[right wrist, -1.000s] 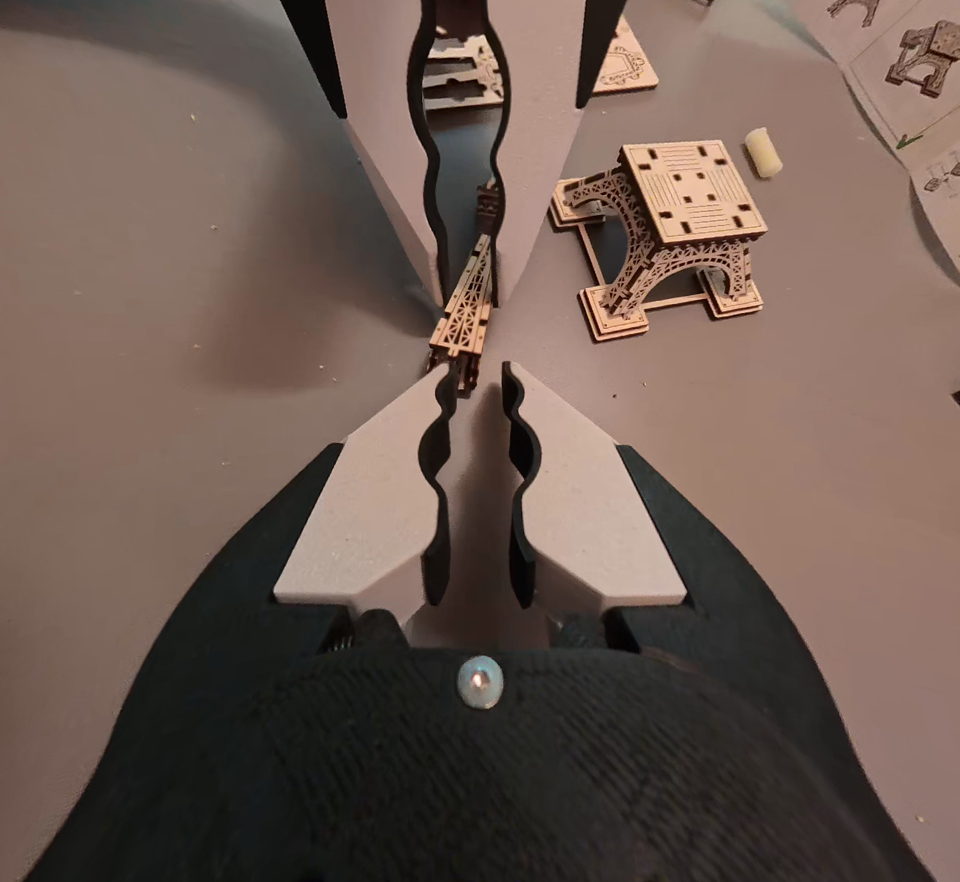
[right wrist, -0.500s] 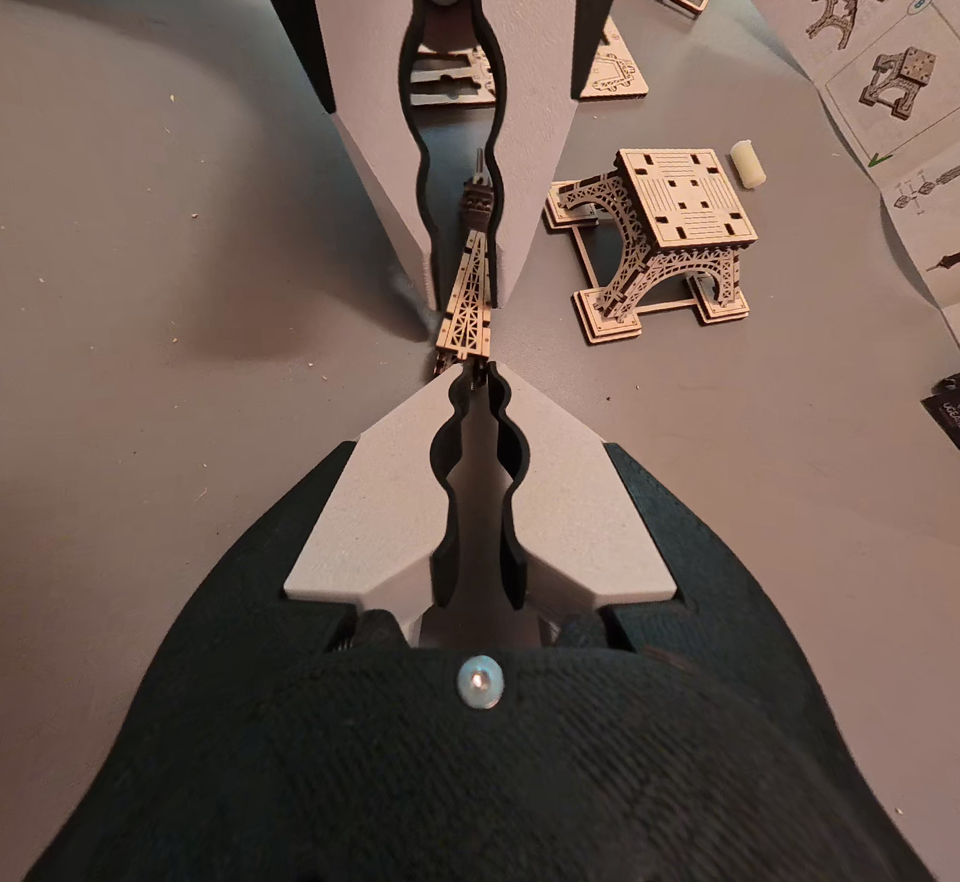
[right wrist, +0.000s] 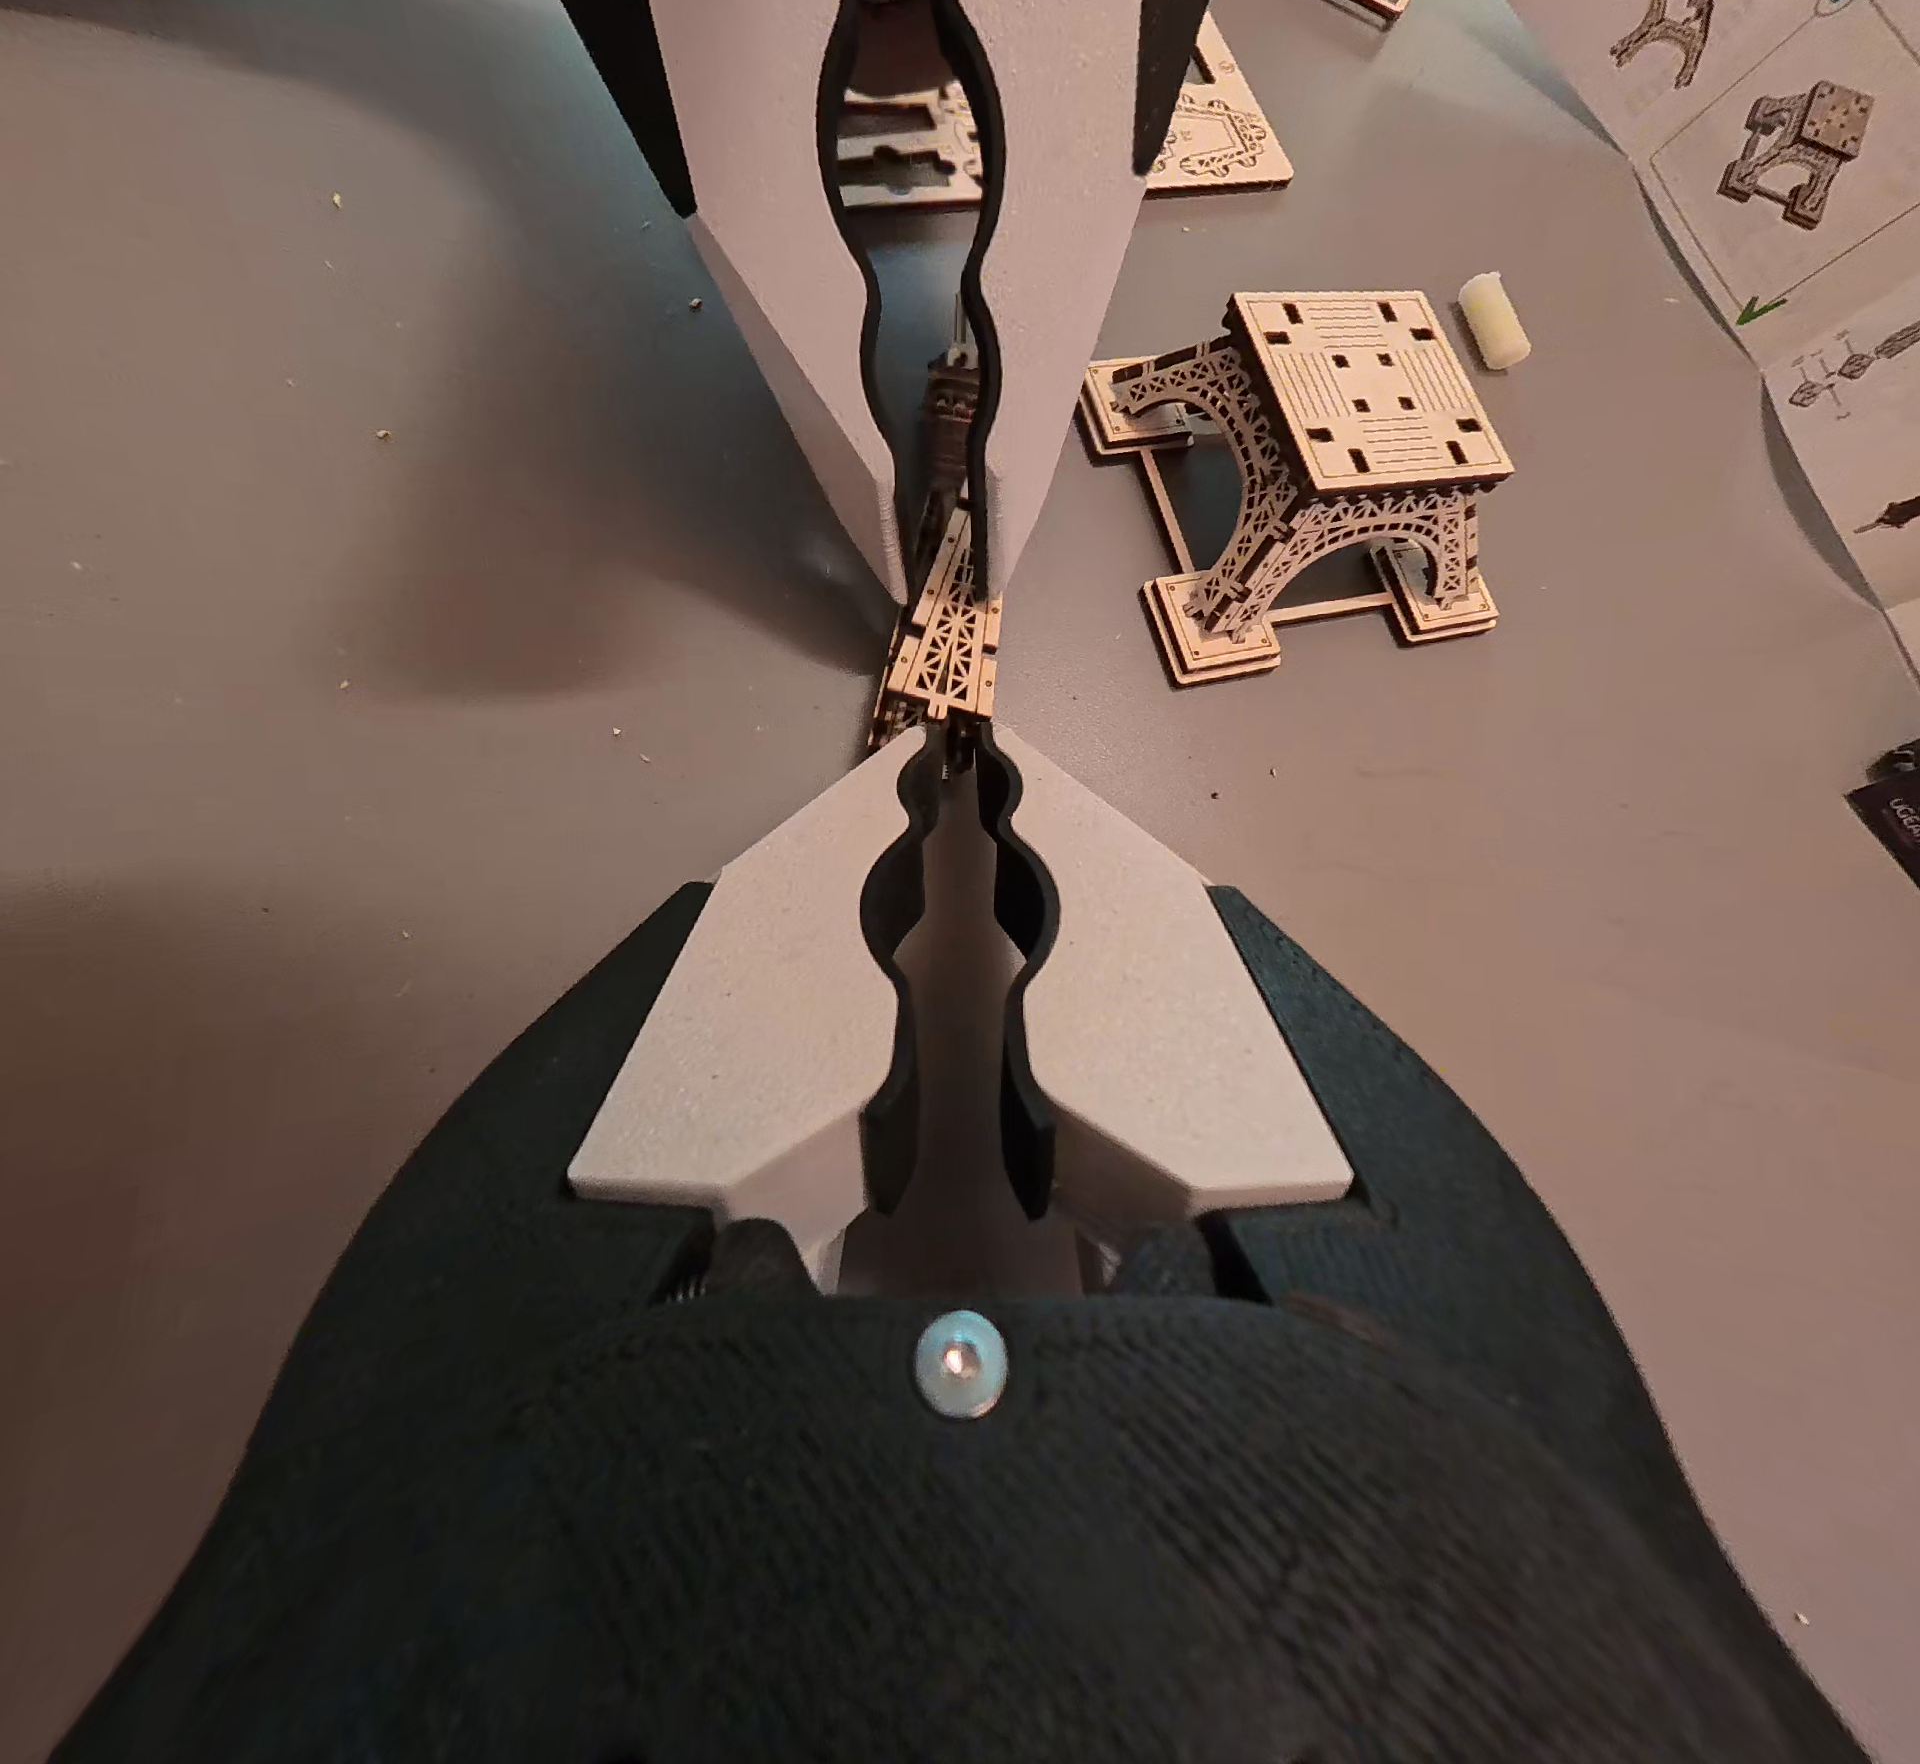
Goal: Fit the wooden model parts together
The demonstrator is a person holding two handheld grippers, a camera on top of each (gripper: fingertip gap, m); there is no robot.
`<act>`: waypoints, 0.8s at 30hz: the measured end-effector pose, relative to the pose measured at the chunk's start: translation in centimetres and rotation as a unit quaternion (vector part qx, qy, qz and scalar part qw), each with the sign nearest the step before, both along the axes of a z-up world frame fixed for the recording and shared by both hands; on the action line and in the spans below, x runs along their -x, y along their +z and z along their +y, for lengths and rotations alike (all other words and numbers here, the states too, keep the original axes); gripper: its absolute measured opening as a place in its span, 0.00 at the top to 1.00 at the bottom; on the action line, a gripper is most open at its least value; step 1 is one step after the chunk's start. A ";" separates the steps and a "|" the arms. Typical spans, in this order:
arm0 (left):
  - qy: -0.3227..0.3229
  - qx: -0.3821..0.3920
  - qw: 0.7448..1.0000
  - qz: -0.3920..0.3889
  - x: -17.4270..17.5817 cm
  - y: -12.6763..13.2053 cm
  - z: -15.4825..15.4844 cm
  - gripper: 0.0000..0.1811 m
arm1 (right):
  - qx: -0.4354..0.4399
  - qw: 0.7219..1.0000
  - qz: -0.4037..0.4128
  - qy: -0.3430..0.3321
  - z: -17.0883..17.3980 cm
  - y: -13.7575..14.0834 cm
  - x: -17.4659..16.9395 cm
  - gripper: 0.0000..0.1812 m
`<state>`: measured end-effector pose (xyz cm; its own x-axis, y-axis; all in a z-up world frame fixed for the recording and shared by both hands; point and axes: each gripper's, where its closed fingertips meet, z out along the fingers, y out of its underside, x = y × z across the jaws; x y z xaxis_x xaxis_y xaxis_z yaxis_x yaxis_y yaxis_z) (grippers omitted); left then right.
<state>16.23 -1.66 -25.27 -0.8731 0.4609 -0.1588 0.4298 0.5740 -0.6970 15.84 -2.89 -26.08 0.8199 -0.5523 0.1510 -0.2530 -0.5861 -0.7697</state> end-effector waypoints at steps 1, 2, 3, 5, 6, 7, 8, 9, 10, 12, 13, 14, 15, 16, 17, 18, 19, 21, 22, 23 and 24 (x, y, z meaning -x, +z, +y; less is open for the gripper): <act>0.001 -0.001 1.000 0.004 0.0 0.0 0.0 0.95 | -0.001 1.000 0.002 0.000 0.0 0.0 0.0 0.98; 0.002 -0.002 1.000 0.008 0.0 0.0 0.0 0.95 | -0.002 1.000 0.003 0.000 0.0 0.0 0.0 0.98; 0.003 -0.001 1.000 0.009 0.0 0.0 -0.1 0.95 | -0.003 1.000 0.005 -0.001 0.0 0.0 0.0 0.98; 0.006 0.001 1.000 0.010 0.0 0.0 -0.1 0.96 | -0.005 1.000 0.008 -0.003 -0.1 0.0 -0.1 0.98; 0.011 0.000 1.000 0.009 -0.1 0.0 -0.1 0.96 | -0.005 1.000 0.008 -0.006 -0.1 0.0 -0.2 0.98; 0.017 0.001 1.000 0.006 -0.1 0.0 -0.2 0.96 | -0.006 1.000 0.010 -0.011 -0.2 0.0 -0.3 0.98; 0.023 0.003 1.000 0.004 -0.2 0.0 -0.2 0.96 | -0.008 1.000 0.013 -0.015 -0.3 0.0 -0.3 0.98; 0.029 0.006 1.000 0.000 -0.2 0.0 -0.2 0.96 | -0.012 1.000 0.018 -0.017 -0.3 0.0 -0.4 0.98; 0.035 0.009 0.999 -0.006 -0.2 0.0 -0.3 0.96 | -0.015 0.999 0.023 -0.020 -0.3 0.0 -0.4 0.98; 0.045 0.012 0.999 -0.016 -0.2 0.0 -0.3 0.96 | -0.021 0.999 0.032 -0.023 -0.4 -0.1 -0.4 0.98; 0.051 0.014 0.998 -0.019 -0.2 0.0 -0.3 0.96 | -0.021 0.999 0.033 -0.023 -0.4 -0.1 -0.4 0.98; 0.056 0.017 0.998 -0.023 -0.2 0.0 -0.3 0.96 | -0.021 0.999 0.033 -0.023 -0.4 -0.1 -0.4 0.98; 0.058 0.021 0.998 -0.026 -0.1 0.1 -0.3 0.98 | -0.020 0.999 0.031 -0.024 -0.4 -0.1 -0.4 0.98; 0.060 0.027 0.997 -0.031 0.0 0.2 -0.2 0.99 | -0.018 0.999 0.029 -0.024 -0.4 -0.1 -0.4 0.98; 0.066 0.035 0.997 -0.036 -0.1 0.4 -0.3 1.00 | -0.016 0.999 0.028 -0.023 -0.4 -0.1 -0.4 0.97; 0.072 0.039 0.996 -0.038 -0.2 0.6 -0.3 1.00 | -0.015 0.999 0.028 -0.023 -0.4 -0.1 -0.4 0.97; 0.070 0.037 0.996 -0.035 0.0 0.6 -0.2 1.00 | -0.014 0.999 0.030 -0.021 -0.3 -0.2 -0.3 0.97; 0.074 0.037 0.996 -0.039 -0.3 0.8 0.0 0.97 | -0.010 0.999 0.029 -0.021 -0.3 -0.3 -0.3 0.97; 0.079 0.035 0.995 -0.044 -0.7 1.0 0.1 0.93 | -0.008 0.999 0.025 -0.021 -0.3 -0.3 -0.3 0.97; 0.081 0.028 0.995 -0.046 -1.1 1.1 0.4 0.91 | -0.003 1.000 0.019 -0.021 -0.3 -0.3 -0.3 0.97; 0.086 0.022 0.995 -0.046 -1.6 1.2 0.8 0.90 | 0.001 1.000 0.011 -0.020 -0.3 -0.3 -0.3 0.97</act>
